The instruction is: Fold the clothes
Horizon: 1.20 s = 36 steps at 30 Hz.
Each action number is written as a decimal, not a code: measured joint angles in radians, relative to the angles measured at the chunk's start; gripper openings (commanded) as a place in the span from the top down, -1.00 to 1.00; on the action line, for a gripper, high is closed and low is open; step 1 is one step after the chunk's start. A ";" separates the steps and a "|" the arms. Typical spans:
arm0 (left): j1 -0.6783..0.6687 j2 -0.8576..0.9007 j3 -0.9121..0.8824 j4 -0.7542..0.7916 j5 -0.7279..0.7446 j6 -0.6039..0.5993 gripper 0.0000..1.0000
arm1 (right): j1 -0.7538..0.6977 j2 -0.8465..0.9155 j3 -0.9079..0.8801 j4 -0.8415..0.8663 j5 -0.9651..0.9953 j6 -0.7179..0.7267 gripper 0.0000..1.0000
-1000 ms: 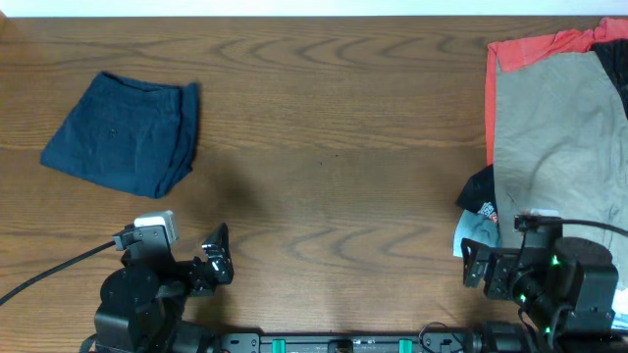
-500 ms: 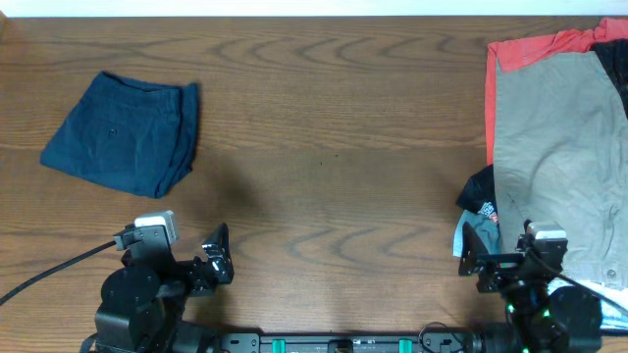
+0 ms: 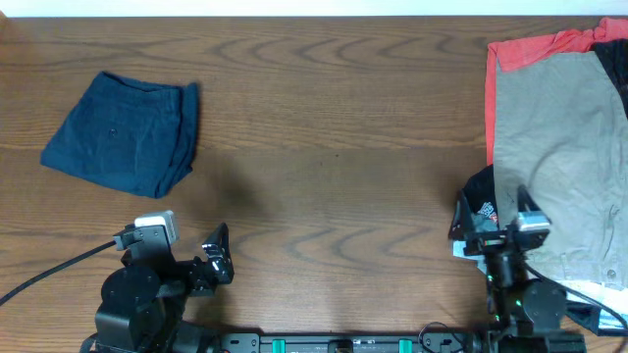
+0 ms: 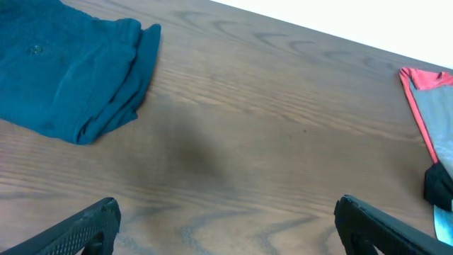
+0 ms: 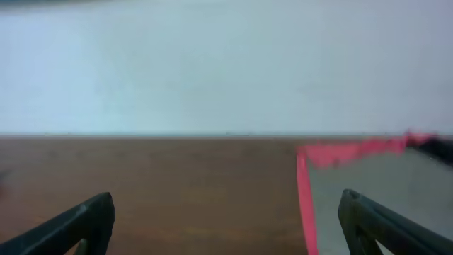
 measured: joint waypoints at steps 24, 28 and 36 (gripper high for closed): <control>0.000 0.000 0.000 0.000 0.000 0.000 -0.96 | 0.002 0.002 -0.028 -0.049 0.000 -0.010 -0.99; 0.000 0.000 0.000 0.000 0.000 0.000 -0.95 | 0.002 0.002 -0.028 -0.049 0.000 -0.010 -0.98; 0.000 0.000 0.000 0.000 0.000 0.000 -0.96 | 0.002 0.002 -0.028 -0.049 0.000 -0.010 -0.99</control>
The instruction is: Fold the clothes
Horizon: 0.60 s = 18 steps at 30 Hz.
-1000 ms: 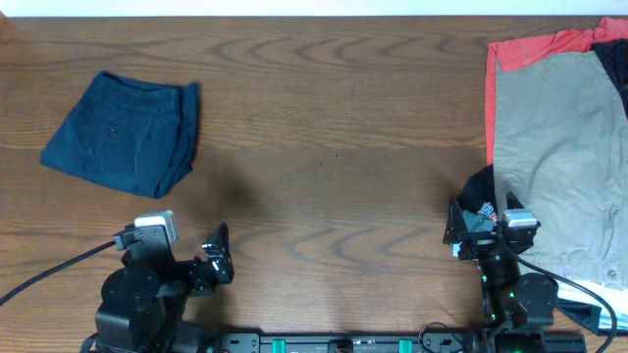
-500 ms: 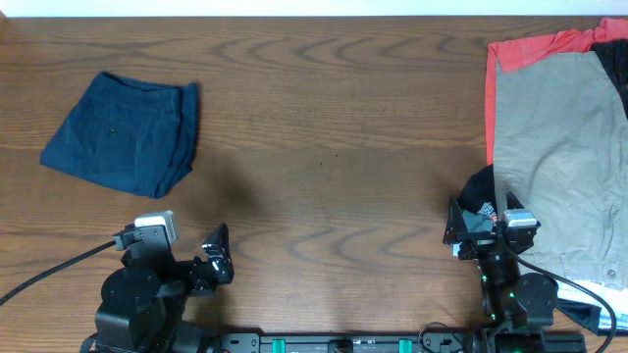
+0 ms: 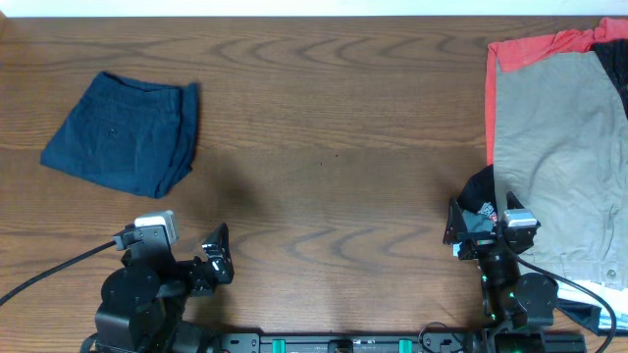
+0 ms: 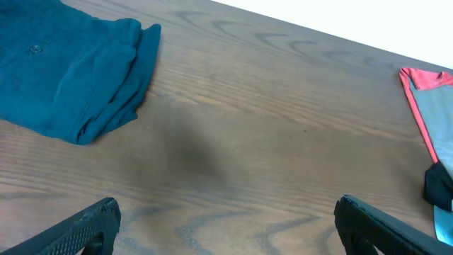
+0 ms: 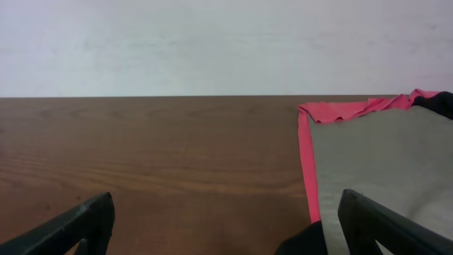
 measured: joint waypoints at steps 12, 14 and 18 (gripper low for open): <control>0.053 -0.092 -0.092 -0.035 -0.022 0.033 -0.96 | 0.000 0.000 0.000 0.000 0.000 0.000 -0.99; 0.086 -0.147 -0.157 0.009 -0.024 0.062 -0.96 | 0.000 0.000 0.000 0.000 0.000 0.000 -0.99; 0.153 -0.248 -0.296 0.166 0.010 0.154 -0.95 | 0.000 0.000 0.000 0.000 0.000 0.000 -0.99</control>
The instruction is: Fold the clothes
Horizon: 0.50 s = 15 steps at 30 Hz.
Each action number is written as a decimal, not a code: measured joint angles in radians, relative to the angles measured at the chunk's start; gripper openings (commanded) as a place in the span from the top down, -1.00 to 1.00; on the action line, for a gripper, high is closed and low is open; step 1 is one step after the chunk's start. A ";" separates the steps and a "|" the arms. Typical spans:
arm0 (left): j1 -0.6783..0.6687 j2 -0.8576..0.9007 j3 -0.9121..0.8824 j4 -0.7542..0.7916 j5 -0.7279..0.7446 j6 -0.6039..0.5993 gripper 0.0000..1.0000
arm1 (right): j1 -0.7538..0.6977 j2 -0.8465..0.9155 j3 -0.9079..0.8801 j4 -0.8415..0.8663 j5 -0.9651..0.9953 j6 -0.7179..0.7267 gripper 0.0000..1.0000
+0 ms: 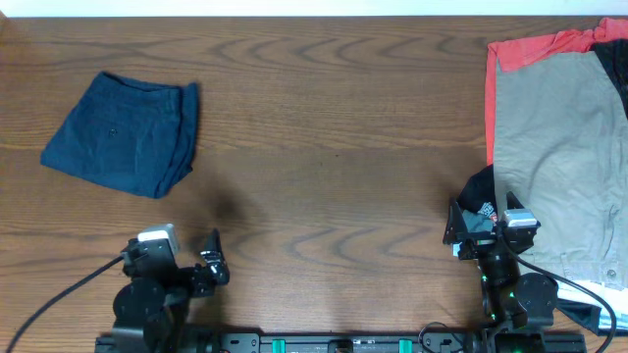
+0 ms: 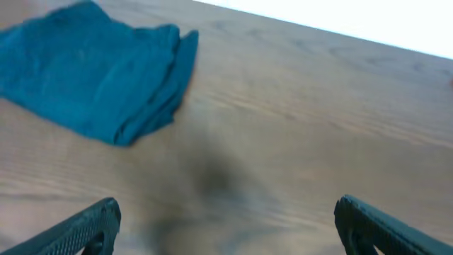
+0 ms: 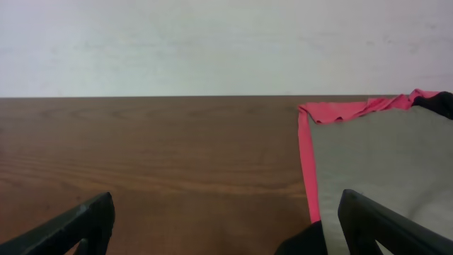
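A folded dark blue garment (image 1: pixel 123 134) (image 2: pixel 99 81) lies at the table's far left. At the right edge lies a pile of clothes: grey-khaki shorts (image 1: pixel 559 147) (image 3: pixel 382 163) on top of a red garment (image 1: pixel 520 51) (image 3: pixel 333 112), with a black garment (image 1: pixel 481 191) (image 3: pixel 311 241) at the pile's near left corner. My left gripper (image 1: pixel 211 265) (image 2: pixel 225 227) stands open and empty at the near left edge. At the near right, my right gripper (image 1: pixel 463 230) (image 3: pixel 225 227) is open beside the black garment.
The wooden table (image 1: pixel 334 147) stretches bare between the blue garment and the pile. A pale wall (image 3: pixel 212 42) rises behind the far edge. More dark and white fabric (image 1: pixel 589 299) lies at the near right corner.
My left arm has drawn back toward the near edge and turned a little left; its view is blurred and the blue garment sits further right in it. The right arm is still.
At first both grippers were open at the near edge, the right one slightly further forward over the pile's corner. Then the right arm had pulled back a little. The left arm has since drawn back too. The clothes have not moved.
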 measured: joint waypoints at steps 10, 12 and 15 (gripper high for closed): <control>0.072 -0.076 -0.348 0.593 0.072 0.132 -0.95 | 0.000 0.000 0.000 0.000 0.000 0.000 -0.98; 0.072 -0.077 -0.425 0.704 0.089 0.138 -0.95 | 0.000 0.000 0.000 0.000 0.000 0.000 -0.98; 0.072 -0.071 -0.460 0.698 0.095 0.138 -0.95 | 0.000 0.000 0.000 0.002 0.000 0.000 -0.99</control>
